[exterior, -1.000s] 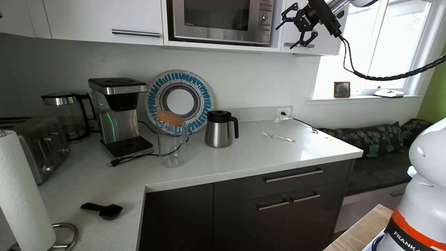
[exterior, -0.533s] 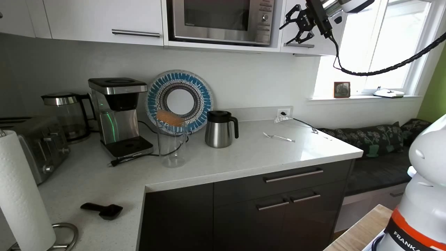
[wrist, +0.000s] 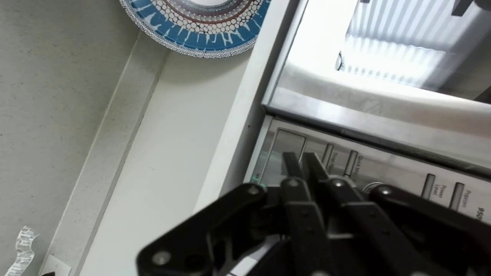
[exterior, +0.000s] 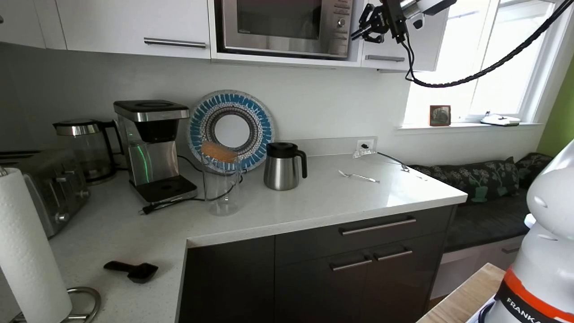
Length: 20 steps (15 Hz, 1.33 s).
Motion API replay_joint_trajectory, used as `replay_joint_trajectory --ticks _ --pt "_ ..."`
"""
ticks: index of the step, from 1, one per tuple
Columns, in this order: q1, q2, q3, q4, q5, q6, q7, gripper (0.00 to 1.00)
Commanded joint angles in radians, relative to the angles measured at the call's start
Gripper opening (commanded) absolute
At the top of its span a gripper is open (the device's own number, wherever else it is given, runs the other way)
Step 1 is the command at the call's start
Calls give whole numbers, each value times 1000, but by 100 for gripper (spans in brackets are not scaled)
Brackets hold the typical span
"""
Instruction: Open the microwave door
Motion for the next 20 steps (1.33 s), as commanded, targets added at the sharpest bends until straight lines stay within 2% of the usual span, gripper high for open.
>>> replay_joint_trajectory --ticks 1,6,10,20 --pt "-9 64 26 59 67 36 -23 0" --pt "-8 124 58 100 98 112 -33 0" --pt "20 148 48 112 116 147 -42 0" --pt "39 163 46 134 233 138 -133 0"
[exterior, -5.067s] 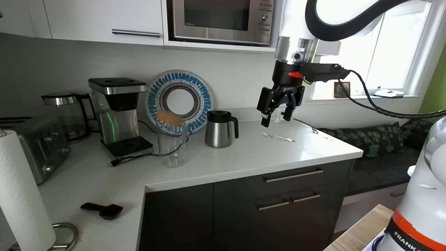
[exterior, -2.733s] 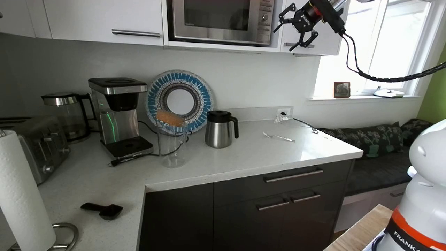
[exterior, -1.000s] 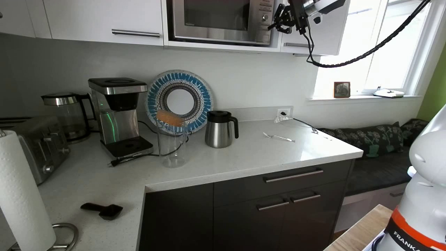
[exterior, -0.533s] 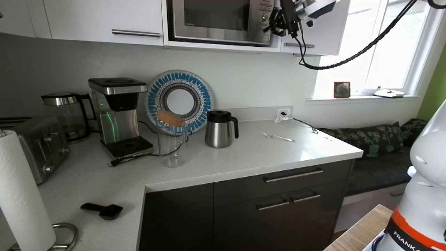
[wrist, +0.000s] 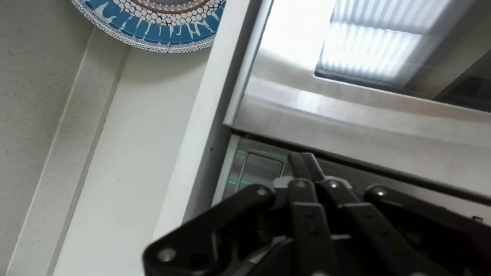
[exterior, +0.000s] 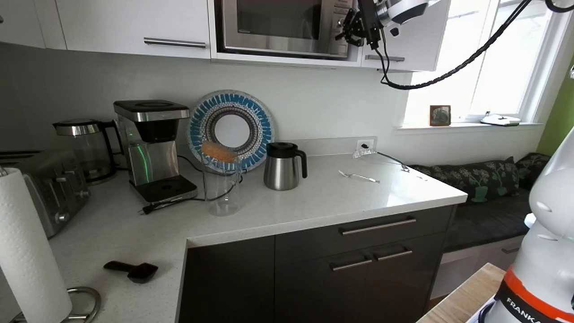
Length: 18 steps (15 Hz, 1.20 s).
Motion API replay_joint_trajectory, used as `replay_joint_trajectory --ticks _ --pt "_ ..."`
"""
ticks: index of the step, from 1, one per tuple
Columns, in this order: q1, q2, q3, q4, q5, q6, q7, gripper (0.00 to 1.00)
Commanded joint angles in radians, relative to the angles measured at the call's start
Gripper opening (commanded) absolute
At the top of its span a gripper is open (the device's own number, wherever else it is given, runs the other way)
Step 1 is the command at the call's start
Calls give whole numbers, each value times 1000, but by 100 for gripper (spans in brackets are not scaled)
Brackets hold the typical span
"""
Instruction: Open the microwave door
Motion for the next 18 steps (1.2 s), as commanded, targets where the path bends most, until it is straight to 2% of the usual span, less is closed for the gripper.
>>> replay_joint_trajectory --ticks 1,8,9,10,13,18 --pt "12 11 -2 13 66 7 -55 0" --pt "13 -11 -3 -17 60 -54 -67 0" --pt "9 -18 -2 -26 33 -75 -43 0" --pt "-24 -24 26 -35 -1 -92 -17 0" --pt "-51 -44 33 -55 -114 -147 59 0" --pt "-91 -51 35 -55 -279 -142 194 0"
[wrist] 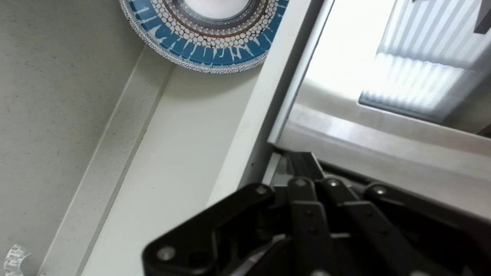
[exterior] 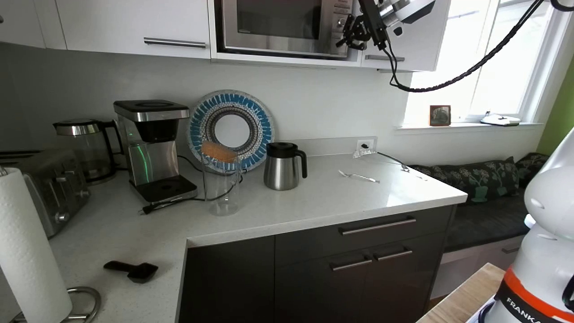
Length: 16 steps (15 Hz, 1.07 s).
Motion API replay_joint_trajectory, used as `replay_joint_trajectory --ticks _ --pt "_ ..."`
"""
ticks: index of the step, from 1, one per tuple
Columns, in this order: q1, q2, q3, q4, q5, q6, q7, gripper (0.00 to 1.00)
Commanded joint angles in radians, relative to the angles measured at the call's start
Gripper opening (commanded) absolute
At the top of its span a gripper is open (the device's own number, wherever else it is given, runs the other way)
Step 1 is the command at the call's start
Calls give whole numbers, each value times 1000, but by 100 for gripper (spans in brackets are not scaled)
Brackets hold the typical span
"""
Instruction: Open the microwave door
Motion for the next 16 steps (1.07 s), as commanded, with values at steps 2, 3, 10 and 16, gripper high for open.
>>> replay_joint_trajectory --ticks 2,3,10,16 --pt "-37 -24 13 -23 -93 1 99 0" --pt "-31 -22 11 -19 -67 10 78 0" --pt "-6 15 25 7 42 115 8 0" --pt "29 43 20 34 206 193 -98 0"
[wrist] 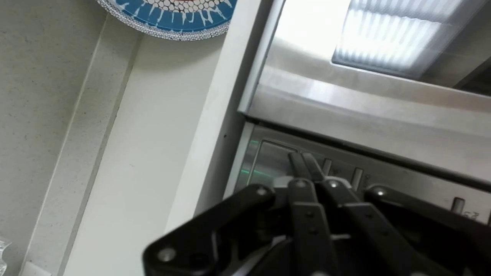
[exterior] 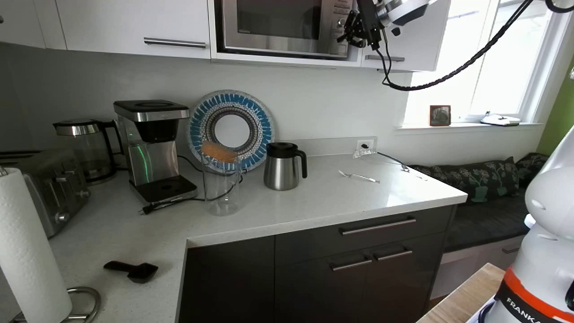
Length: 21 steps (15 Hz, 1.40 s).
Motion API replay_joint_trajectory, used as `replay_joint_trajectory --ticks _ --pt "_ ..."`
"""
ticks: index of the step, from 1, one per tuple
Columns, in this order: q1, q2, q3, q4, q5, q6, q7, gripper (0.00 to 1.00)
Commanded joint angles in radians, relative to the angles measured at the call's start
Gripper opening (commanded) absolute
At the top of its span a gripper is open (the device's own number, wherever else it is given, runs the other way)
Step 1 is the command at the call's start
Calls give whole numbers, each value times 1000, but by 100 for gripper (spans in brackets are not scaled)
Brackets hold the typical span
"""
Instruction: Open the microwave door
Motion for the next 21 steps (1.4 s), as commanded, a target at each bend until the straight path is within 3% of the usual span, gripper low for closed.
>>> replay_joint_trajectory --ticks 1,5,11,16,21 --pt "21 25 -4 29 118 32 -73 0" --pt "31 52 -3 61 245 56 -166 0" --pt "30 56 -5 69 387 -10 -272 0" --pt "10 10 -18 13 290 -150 -194 0" --pt "-46 -85 -31 -39 212 -412 -160 0"
